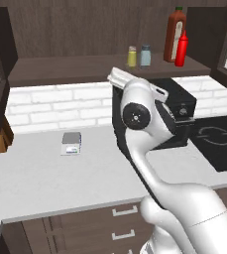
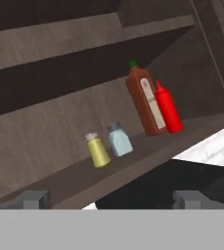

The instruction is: Put the shaker and condiment bottle from the counter next to their counterparts in the cabinet.

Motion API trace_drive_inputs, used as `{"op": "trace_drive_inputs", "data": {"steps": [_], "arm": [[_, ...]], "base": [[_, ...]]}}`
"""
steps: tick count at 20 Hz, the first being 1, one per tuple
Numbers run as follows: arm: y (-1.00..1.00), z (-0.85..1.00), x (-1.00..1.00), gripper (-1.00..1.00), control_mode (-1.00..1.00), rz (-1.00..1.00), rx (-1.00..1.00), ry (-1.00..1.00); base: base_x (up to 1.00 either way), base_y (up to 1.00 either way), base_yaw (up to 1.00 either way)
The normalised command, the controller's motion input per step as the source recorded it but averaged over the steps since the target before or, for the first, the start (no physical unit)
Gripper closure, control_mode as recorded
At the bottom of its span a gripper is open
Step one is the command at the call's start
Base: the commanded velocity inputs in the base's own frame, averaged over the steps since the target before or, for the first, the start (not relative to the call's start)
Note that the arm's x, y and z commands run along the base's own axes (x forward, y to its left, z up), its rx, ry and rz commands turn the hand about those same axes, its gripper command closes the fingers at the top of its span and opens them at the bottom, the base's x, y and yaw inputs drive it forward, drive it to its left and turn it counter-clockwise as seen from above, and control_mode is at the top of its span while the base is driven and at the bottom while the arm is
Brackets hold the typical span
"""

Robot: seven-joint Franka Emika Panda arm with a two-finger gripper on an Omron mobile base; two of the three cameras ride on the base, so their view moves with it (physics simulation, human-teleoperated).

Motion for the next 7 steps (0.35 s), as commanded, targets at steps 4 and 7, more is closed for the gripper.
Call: {"op": "trace_drive_inputs", "data": {"steps": [4, 7], "arm": [[0.03, -0.02, -0.93, -1.0, -1.0, 0.09, 0.04, 0.0], [0.07, -0.04, -0.95, -1.0, -1.0, 0.09, 0.01, 0.0]], "base": [[0.0, 0.0, 0.0], [0.0, 0.0, 0.0]]}}
